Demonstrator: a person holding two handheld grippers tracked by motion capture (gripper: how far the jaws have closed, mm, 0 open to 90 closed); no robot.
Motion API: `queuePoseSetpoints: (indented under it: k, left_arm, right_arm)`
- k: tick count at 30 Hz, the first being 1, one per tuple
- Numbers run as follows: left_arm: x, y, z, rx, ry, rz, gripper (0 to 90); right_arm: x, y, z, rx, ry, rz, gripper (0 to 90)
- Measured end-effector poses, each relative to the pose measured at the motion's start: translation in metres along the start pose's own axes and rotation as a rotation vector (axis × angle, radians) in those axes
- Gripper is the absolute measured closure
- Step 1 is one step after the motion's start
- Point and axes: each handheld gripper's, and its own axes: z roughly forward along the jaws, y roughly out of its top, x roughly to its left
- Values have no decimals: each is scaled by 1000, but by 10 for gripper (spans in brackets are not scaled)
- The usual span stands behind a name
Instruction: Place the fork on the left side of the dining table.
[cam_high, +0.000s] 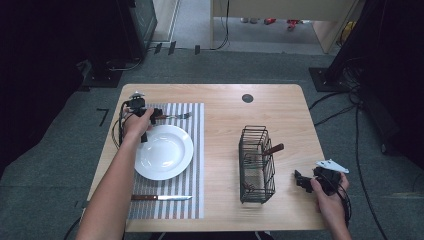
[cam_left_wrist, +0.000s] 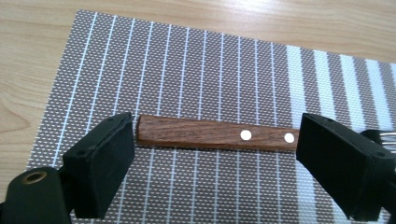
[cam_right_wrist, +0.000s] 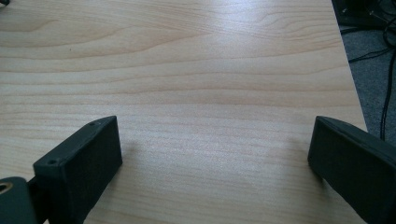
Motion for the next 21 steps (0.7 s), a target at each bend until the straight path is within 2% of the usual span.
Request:
queuePoseSetpoints:
  k: [16,21]
  left_arm:
    - [-4,-3,-36,-108,-64,56,122]
    - [-6,-8,-47,-122,-94,83,119]
  right_arm:
    - [0,0,0,-1,0,-1,27]
    - [0,0,0,0,0,0,27]
